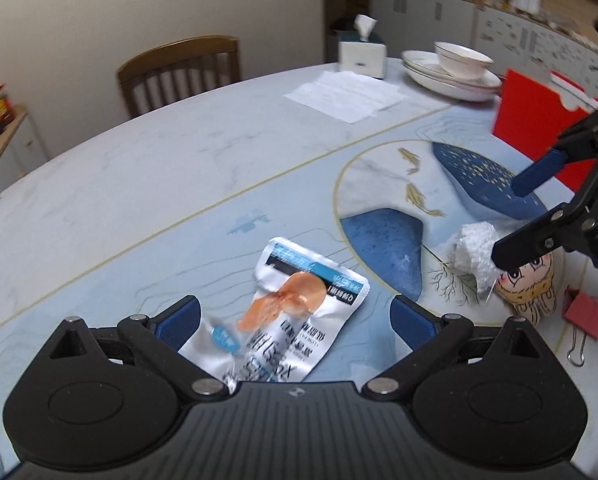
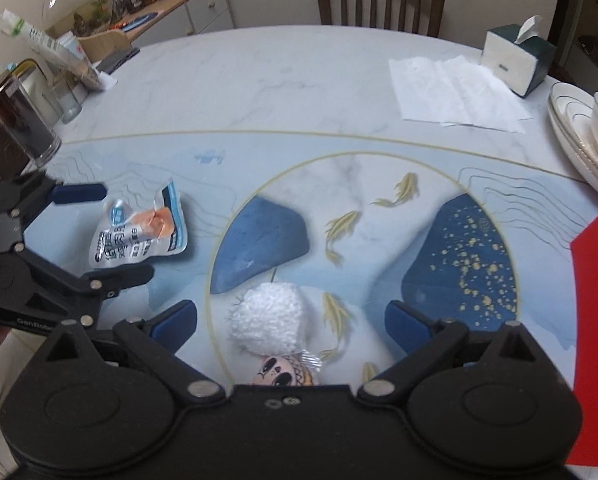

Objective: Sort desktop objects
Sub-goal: 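Grasp the sausage packet with the left tool while the right tool grasps the white fluffy packet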

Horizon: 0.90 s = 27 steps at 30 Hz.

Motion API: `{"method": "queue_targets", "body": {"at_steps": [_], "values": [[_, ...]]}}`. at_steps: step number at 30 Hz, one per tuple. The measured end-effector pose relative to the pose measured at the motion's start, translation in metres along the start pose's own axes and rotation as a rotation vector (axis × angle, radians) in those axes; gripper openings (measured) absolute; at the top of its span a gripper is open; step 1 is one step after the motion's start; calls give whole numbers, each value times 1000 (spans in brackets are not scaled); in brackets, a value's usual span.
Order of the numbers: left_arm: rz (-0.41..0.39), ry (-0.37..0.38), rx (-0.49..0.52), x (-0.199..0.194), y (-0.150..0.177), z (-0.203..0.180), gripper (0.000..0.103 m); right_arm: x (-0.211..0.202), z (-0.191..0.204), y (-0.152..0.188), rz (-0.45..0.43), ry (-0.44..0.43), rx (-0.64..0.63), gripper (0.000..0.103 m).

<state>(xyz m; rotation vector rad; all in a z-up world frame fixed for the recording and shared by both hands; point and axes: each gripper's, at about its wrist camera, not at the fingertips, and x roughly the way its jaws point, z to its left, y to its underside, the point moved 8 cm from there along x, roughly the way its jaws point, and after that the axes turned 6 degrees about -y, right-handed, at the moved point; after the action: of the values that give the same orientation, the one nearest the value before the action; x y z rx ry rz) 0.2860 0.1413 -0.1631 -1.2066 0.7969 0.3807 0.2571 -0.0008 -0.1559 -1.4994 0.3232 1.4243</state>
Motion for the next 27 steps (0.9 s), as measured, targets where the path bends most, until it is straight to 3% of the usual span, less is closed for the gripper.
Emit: {"method": "queue_targets", "body": {"at_steps": [8,20,25,27], "values": [[43,62,58,30,-4,0,101,17,-2,2,45,11,3,99],[40,92,37,37,0,0,96,36,0,5,106,0,-14,89],[29,85,28,35,-4,-1,76,38,2,6,118,5,-34,89],[29,85,28,35,-5,-1,75,39,3,6,118,6,-41,88]]}}
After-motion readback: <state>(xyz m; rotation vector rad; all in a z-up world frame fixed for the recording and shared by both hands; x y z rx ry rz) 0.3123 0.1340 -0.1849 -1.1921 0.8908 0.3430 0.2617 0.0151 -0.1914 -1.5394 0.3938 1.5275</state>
